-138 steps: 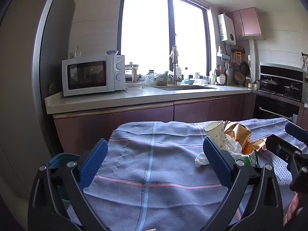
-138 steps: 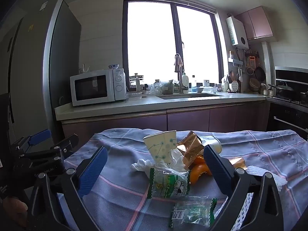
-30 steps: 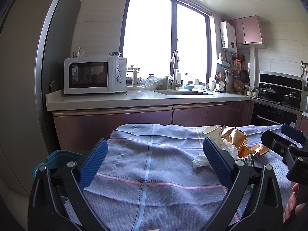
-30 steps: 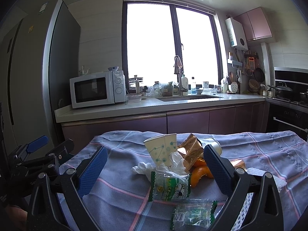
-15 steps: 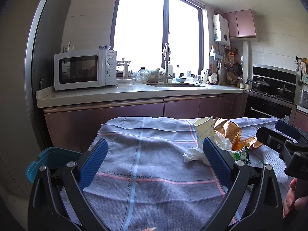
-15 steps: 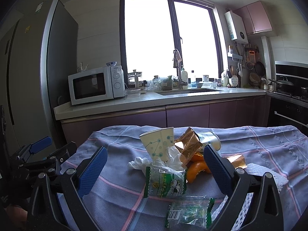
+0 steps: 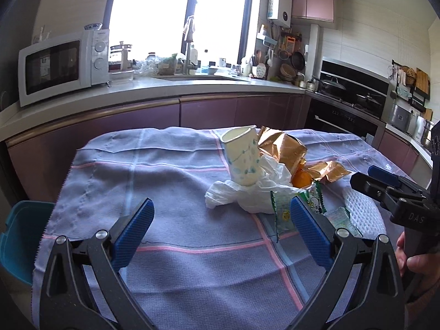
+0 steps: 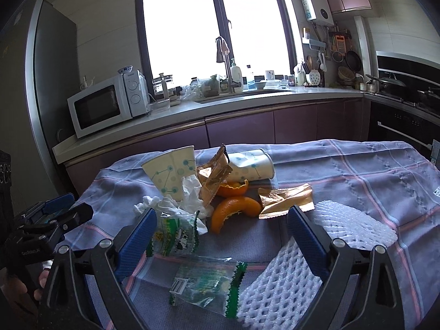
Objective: Collect trash
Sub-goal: 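Reach the left tool to the green-printed snack bag and close on it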
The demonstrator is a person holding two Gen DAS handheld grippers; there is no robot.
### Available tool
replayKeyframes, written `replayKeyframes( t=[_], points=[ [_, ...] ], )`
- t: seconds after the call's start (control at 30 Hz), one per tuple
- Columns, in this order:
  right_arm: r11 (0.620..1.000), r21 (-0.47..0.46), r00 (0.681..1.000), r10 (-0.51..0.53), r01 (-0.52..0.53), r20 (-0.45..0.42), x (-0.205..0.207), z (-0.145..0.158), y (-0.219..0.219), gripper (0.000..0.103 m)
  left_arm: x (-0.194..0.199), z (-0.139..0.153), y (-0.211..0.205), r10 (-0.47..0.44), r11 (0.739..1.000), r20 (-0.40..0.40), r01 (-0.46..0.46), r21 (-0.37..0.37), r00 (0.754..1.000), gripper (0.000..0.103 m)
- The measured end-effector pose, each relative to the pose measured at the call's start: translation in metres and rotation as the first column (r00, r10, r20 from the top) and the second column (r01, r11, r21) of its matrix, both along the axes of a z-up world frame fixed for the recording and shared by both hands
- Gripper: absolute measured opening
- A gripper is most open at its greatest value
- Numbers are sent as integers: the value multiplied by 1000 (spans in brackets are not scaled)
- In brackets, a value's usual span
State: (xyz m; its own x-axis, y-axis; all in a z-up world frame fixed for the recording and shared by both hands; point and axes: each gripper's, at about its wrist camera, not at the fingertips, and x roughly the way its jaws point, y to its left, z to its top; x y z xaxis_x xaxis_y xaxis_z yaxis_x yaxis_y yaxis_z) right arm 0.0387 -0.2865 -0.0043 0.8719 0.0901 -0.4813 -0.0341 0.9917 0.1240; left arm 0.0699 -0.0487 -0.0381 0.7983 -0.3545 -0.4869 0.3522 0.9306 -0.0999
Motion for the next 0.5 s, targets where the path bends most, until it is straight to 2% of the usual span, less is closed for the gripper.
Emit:
replayKeyframes(
  t=[0.13, 0.23, 0.37, 0.5],
  points=[
    [998, 26, 998, -56, 56, -22, -6, -5, -26, 90, 8, -11, -26, -106, 994, -44, 107, 17, 993, 97],
    [992, 50, 991, -111, 115, -69, -8, -14, -48, 87, 15, -19, -45, -162, 986, -75, 165, 30, 984, 97],
    [984, 91, 983, -140, 151, -122, -13, -26, -69, 81, 30, -27, -66, -237, 970, -154, 243, 20, 959, 87],
    [985, 97, 986, -129, 140, -104, -26, -24, -71, 79, 44, -36, -83, -273, 959, -220, 282, 13, 937, 81]
  ],
)
